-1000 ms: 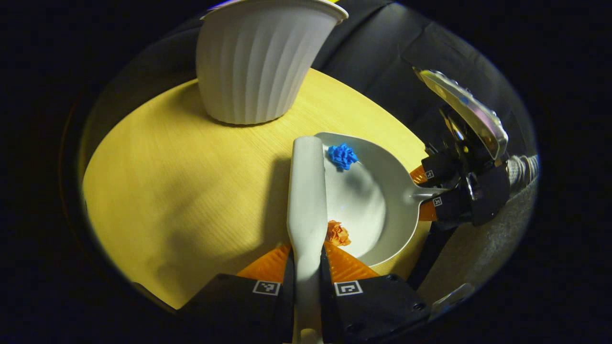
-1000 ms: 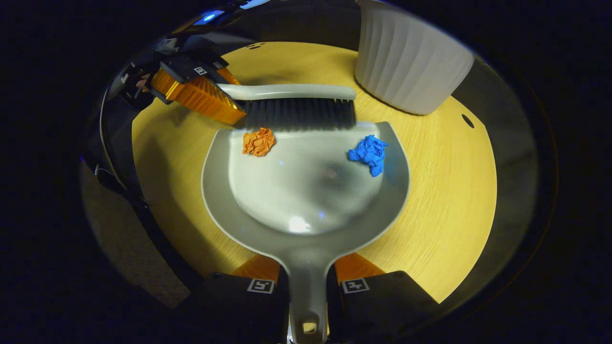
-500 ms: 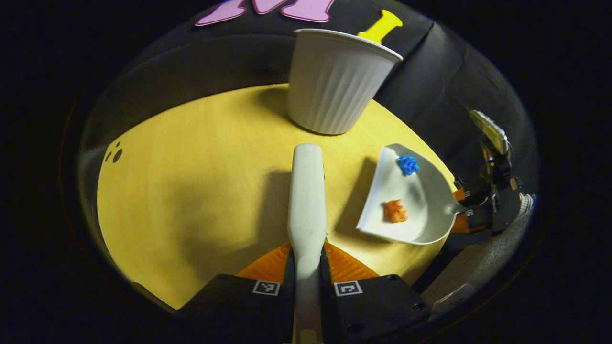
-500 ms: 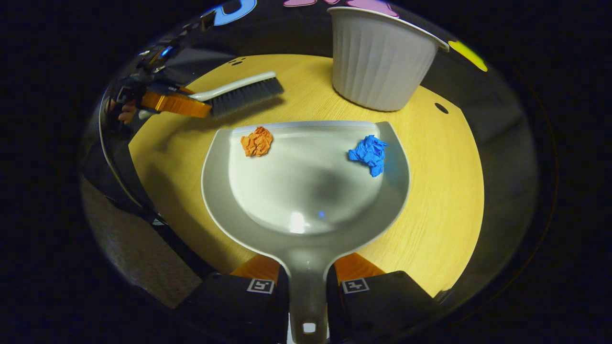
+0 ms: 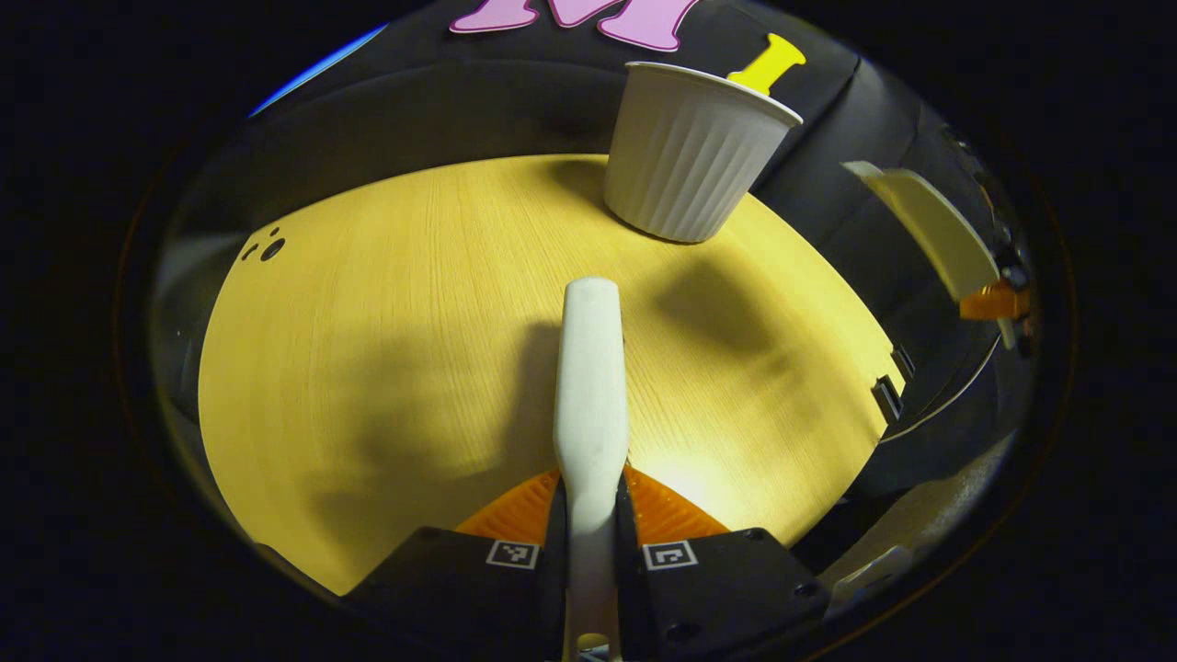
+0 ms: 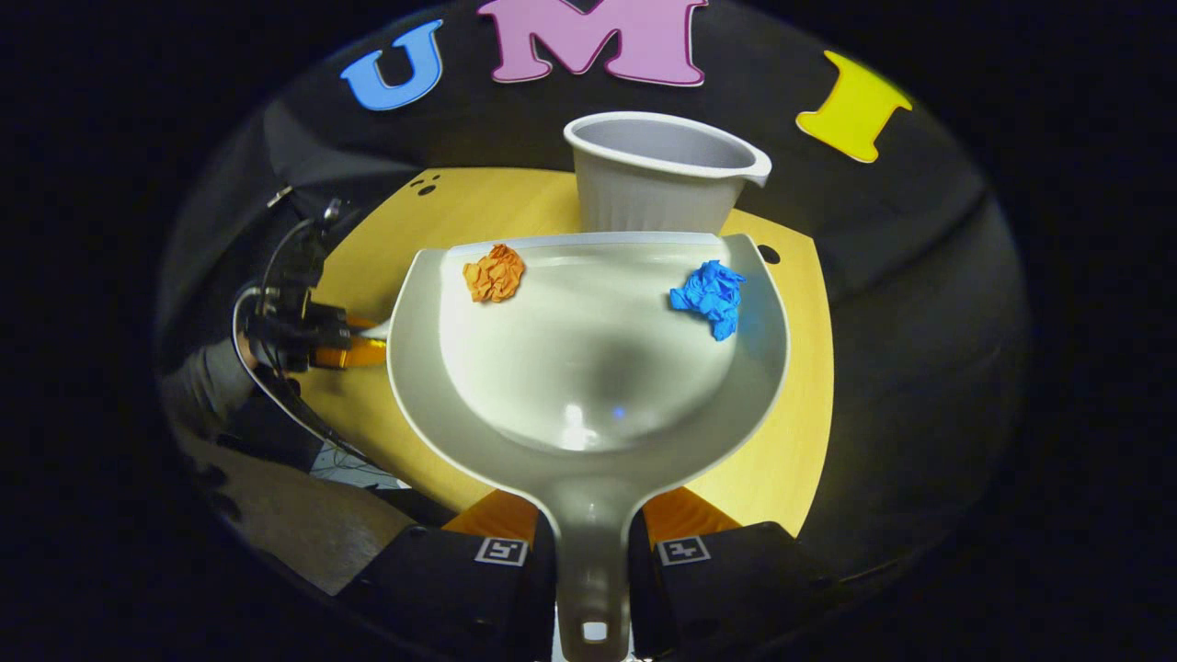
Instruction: Pick up the small broom and dustpan from the desktop, sweep the trash into the dustpan with the broom, and then empty the trash into the garbage bin.
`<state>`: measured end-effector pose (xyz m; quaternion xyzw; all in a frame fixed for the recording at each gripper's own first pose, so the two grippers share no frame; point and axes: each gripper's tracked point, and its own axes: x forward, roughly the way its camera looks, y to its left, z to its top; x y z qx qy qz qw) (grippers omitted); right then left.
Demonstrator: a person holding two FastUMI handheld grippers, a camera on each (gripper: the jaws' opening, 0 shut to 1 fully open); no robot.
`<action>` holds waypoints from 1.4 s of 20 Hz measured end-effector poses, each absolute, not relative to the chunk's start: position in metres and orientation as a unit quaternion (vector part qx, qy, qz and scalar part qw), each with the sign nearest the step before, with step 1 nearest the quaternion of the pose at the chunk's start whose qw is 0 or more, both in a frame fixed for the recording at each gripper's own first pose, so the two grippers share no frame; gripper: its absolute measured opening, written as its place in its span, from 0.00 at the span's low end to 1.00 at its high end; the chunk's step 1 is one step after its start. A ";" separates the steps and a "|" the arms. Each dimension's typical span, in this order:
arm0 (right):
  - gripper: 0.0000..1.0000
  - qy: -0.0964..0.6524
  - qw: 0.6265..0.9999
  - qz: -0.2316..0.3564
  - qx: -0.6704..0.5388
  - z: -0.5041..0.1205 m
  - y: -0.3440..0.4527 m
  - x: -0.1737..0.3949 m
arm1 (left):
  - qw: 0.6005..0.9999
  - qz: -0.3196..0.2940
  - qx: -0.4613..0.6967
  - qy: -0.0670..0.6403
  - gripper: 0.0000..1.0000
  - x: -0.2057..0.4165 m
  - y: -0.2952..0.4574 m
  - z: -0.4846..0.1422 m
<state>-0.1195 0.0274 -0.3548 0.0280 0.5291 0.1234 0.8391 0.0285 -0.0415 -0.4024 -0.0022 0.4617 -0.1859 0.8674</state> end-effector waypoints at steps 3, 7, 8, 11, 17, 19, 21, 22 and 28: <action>0.36 0.514 0.852 0.102 0.017 -0.359 0.029 -0.117 | 0.868 -0.187 -0.006 0.459 0.27 0.020 -0.041 -0.402; 0.36 0.505 0.860 0.077 0.010 -0.367 0.031 -0.114 | 0.871 -0.189 -0.011 0.454 0.27 0.013 -0.038 -0.402; 0.40 0.505 0.860 0.070 0.000 -0.367 0.031 -0.114 | 0.871 -0.190 -0.010 0.453 0.27 0.011 -0.036 -0.402; 0.36 0.510 0.858 0.052 -0.028 -0.366 0.031 -0.114 | 0.872 -0.193 -0.008 0.450 0.27 0.005 -0.033 -0.401; 0.40 0.551 0.828 0.023 -0.100 -0.369 0.017 -0.118 | 0.871 -0.197 -0.013 0.450 0.27 -0.007 -0.027 -0.405; 0.36 0.570 0.810 0.017 -0.139 -0.370 0.010 -0.120 | 0.872 -0.197 -0.018 0.448 0.27 -0.008 -0.027 -0.407; 0.36 0.588 0.787 0.012 -0.186 -0.369 -0.002 -0.122 | 0.872 -0.197 -0.023 0.447 0.27 -0.008 -0.027 -0.407; 0.40 0.591 0.776 0.010 -0.219 -0.366 -0.007 -0.120 | 0.872 -0.197 -0.025 0.447 0.27 -0.008 -0.027 -0.409; 0.36 0.608 0.722 0.028 -0.328 -0.351 -0.029 -0.130 | 0.871 -0.200 -0.029 0.447 0.27 -0.005 -0.032 -0.410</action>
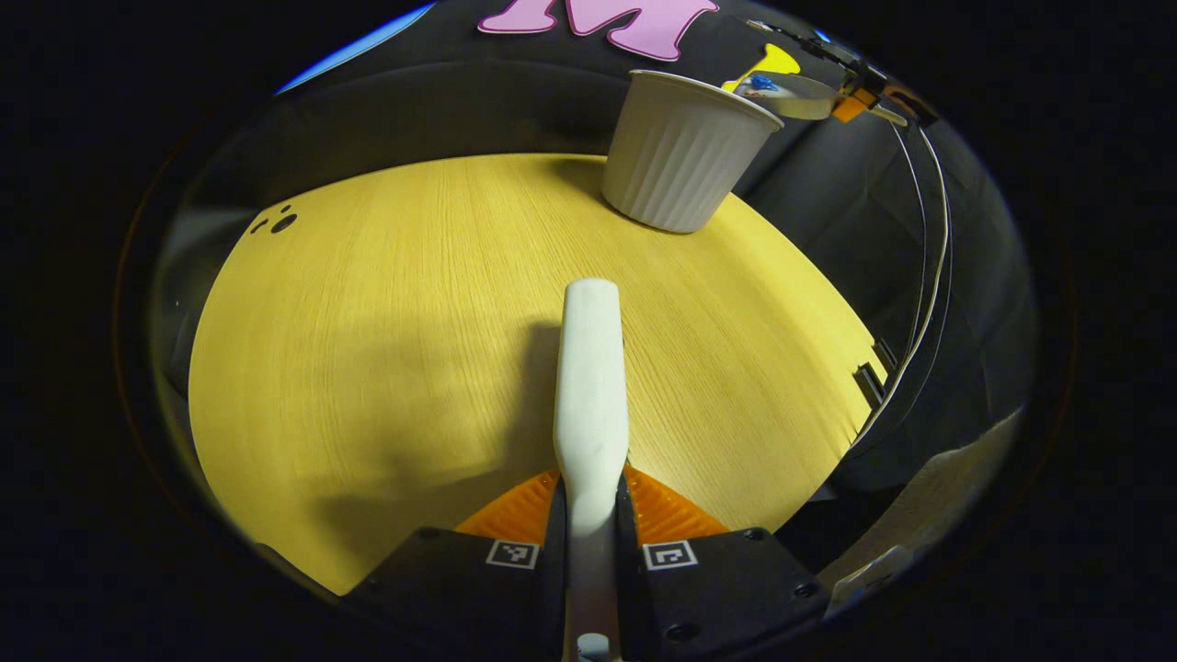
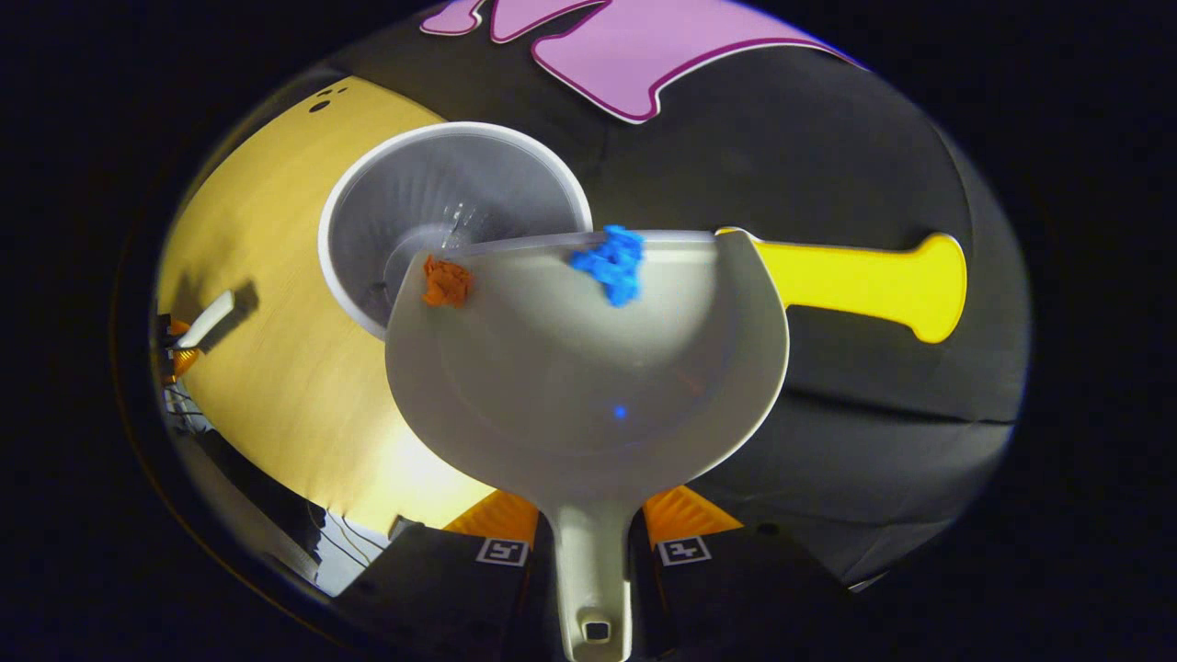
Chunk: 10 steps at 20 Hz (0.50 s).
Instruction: Pick up the small broom and dustpan from the desktop, sweep the trash into the dustpan with the broom, and then empty the trash into the garbage bin.
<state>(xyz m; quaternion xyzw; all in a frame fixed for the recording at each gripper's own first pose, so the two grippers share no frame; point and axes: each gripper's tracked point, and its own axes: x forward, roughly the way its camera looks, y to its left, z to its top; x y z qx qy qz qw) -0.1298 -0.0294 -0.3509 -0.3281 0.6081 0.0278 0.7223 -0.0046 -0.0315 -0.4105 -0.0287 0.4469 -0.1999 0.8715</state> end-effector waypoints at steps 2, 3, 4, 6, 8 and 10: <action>0.36 0.614 0.705 0.036 -0.354 -0.351 -0.026 -0.123 | 0.872 -0.200 -0.032 0.446 0.27 -0.003 -0.034 -0.410; 0.36 0.616 0.701 0.041 -0.357 -0.352 -0.024 -0.123 | 0.872 -0.201 -0.032 0.446 0.27 -0.002 -0.034 -0.409; 0.36 0.618 0.698 0.045 -0.359 -0.353 -0.023 -0.123 | 0.872 -0.200 -0.032 0.446 0.27 -0.001 -0.034 -0.410; 0.36 0.619 0.694 0.054 -0.364 -0.355 -0.019 -0.119 | 0.871 -0.200 -0.031 0.448 0.27 -0.001 -0.036 -0.411; 0.36 0.622 0.685 0.069 -0.373 -0.356 -0.018 -0.111 | 0.871 -0.199 -0.031 0.448 0.27 0.000 -0.035 -0.411; 0.39 0.626 0.671 0.087 -0.387 -0.356 -0.013 -0.105 | 0.872 -0.195 -0.032 0.449 0.25 0.000 -0.034 -0.411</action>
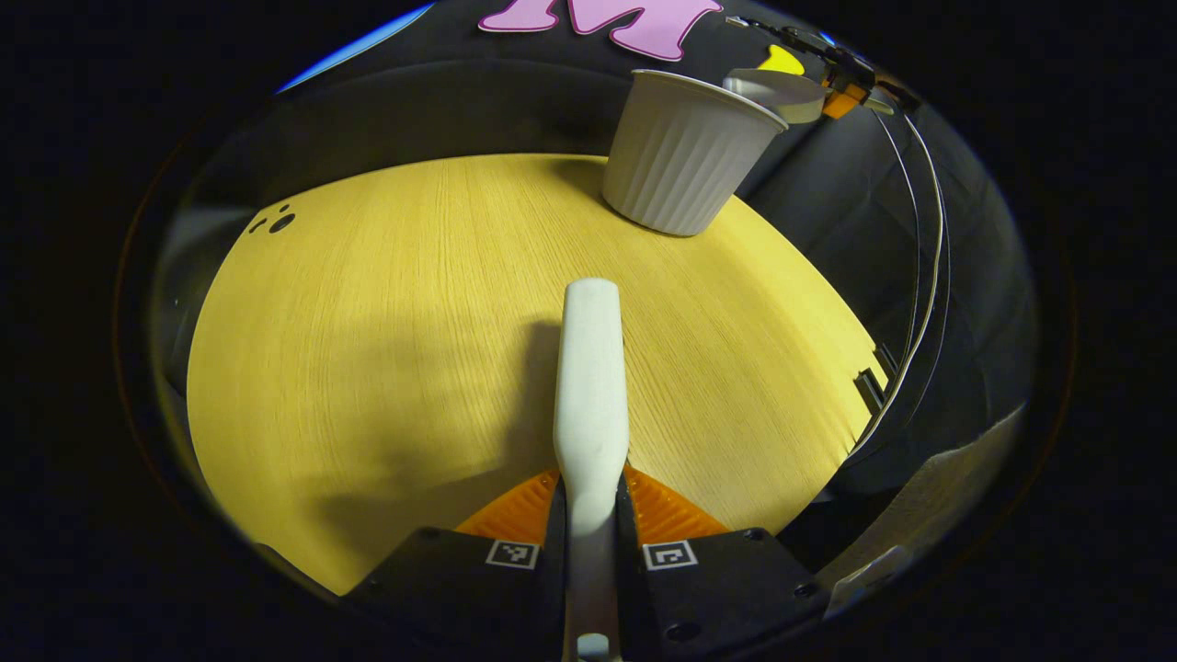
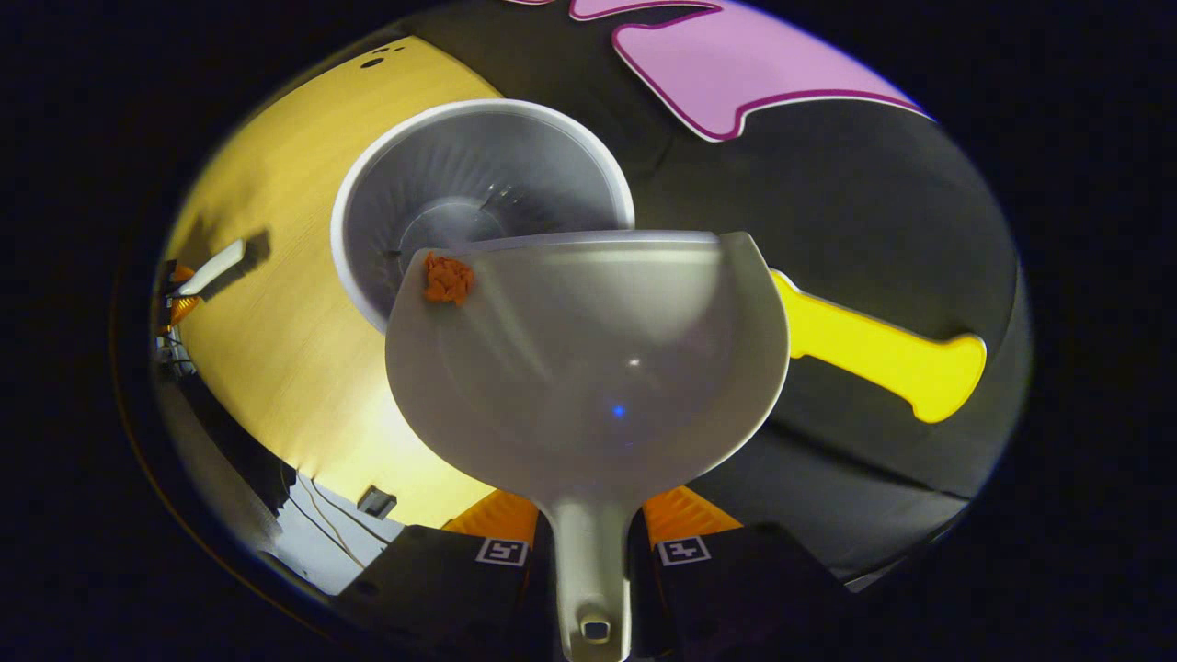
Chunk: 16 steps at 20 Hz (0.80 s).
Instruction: Pick up the small broom and dustpan from the desktop, sweep the trash into the dustpan with the broom, and then empty the trash into the garbage bin.
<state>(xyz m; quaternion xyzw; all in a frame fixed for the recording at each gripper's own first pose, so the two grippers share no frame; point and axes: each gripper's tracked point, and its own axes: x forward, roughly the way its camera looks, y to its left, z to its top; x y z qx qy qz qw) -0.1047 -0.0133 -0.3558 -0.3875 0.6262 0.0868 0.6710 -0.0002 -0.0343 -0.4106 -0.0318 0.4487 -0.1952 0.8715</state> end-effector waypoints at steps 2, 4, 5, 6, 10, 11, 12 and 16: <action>0.36 0.626 0.656 0.089 -0.414 -0.355 -0.014 -0.094 | 0.872 -0.190 -0.037 0.449 0.27 0.000 -0.034 -0.411; 0.36 0.623 0.648 0.092 -0.428 -0.357 -0.012 -0.091 | 0.873 -0.181 -0.044 0.451 0.27 0.000 -0.033 -0.411; 0.36 0.621 0.649 0.096 -0.429 -0.358 -0.006 -0.090 | 0.873 -0.178 -0.046 0.451 0.25 0.000 -0.033 -0.411; 0.36 0.621 0.649 0.097 -0.427 -0.358 -0.005 -0.090 | 0.874 -0.175 -0.045 0.451 0.26 0.001 -0.031 -0.411; 0.36 0.616 0.677 0.098 -0.390 -0.365 -0.004 -0.093 | 0.879 -0.153 -0.046 0.449 0.27 0.007 -0.025 -0.409; 0.36 0.614 0.686 0.096 -0.378 -0.364 -0.006 -0.094 | 0.880 -0.148 -0.046 0.449 0.27 0.008 -0.023 -0.409; 0.36 0.610 0.697 0.096 -0.364 -0.361 -0.007 -0.097 | 0.881 -0.143 -0.045 0.450 0.27 0.009 -0.021 -0.409; 0.36 0.577 0.762 0.112 -0.272 -0.350 0.001 -0.118 | 0.883 -0.124 -0.037 0.451 0.27 0.013 -0.011 -0.407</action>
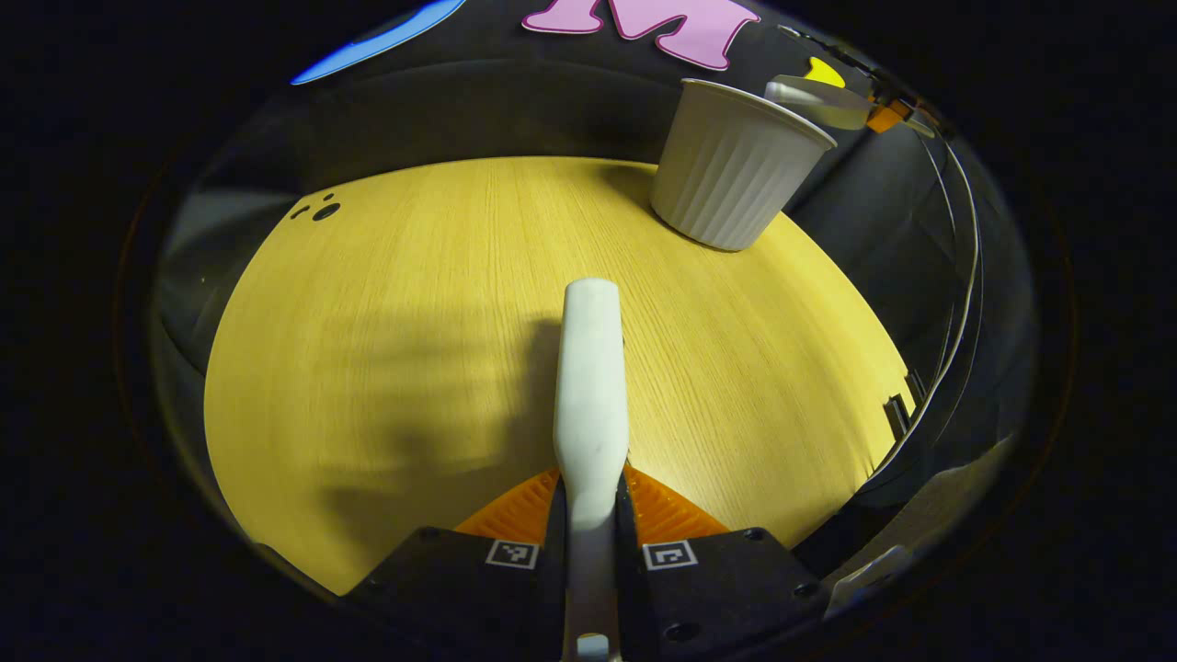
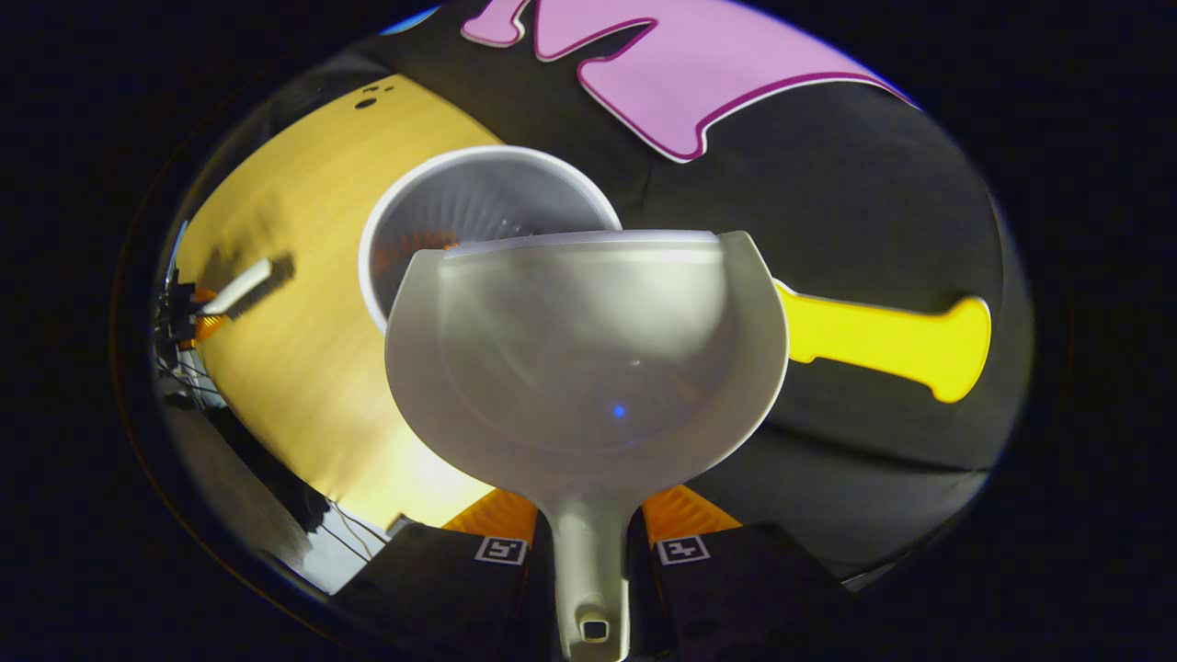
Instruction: Pick up the small broom and dustpan from the desktop, sweep the trash into the dustpan with the broom, and then empty the trash into the garbage bin.
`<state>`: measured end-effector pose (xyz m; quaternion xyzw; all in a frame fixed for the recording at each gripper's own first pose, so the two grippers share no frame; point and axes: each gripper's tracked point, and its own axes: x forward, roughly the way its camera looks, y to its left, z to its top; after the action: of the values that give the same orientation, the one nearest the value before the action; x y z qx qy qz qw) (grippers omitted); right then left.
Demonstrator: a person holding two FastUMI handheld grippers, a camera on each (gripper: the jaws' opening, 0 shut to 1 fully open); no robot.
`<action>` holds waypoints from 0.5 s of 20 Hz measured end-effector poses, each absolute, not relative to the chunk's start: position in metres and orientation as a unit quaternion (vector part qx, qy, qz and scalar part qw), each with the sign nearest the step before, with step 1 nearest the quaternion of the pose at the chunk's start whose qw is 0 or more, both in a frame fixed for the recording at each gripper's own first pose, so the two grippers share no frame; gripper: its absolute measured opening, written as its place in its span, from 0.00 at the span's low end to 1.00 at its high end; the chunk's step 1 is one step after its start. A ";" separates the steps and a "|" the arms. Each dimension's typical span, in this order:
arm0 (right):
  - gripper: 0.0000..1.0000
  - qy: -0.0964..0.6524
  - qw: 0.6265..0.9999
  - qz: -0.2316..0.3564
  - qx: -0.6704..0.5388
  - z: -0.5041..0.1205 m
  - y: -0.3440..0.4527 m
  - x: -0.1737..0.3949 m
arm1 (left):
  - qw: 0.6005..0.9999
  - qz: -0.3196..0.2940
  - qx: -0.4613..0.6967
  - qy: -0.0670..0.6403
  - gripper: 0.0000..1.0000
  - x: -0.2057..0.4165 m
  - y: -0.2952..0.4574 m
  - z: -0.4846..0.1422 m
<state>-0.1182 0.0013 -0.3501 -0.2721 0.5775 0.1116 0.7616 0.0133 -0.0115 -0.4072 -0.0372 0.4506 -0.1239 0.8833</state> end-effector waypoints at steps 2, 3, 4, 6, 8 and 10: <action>0.36 0.558 0.793 0.122 -0.214 -0.341 0.011 -0.130 | 0.885 -0.117 -0.033 0.450 0.27 0.016 -0.006 -0.406; 0.36 0.546 0.806 0.127 -0.191 -0.336 0.016 -0.137 | 0.885 -0.113 -0.031 0.451 0.27 0.017 -0.004 -0.405; 0.39 0.537 0.815 0.131 -0.174 -0.329 0.019 -0.145 | 0.885 -0.110 -0.028 0.452 0.27 0.018 -0.002 -0.405; 0.36 0.518 0.830 0.140 -0.154 -0.318 0.024 -0.167 | 0.885 -0.103 -0.023 0.454 0.27 0.019 0.001 -0.404; 0.36 0.508 0.836 0.153 -0.142 -0.313 0.037 -0.195 | 0.885 -0.097 -0.018 0.454 0.27 0.019 0.003 -0.404; 0.39 0.505 0.837 0.170 -0.126 -0.320 0.052 -0.225 | 0.886 -0.091 -0.011 0.454 0.27 0.020 0.005 -0.404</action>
<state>-0.2252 0.0517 -0.3200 -0.1265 0.5046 0.1701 0.8369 0.0198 0.0054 -0.4038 -0.0111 0.4539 -0.0909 0.8863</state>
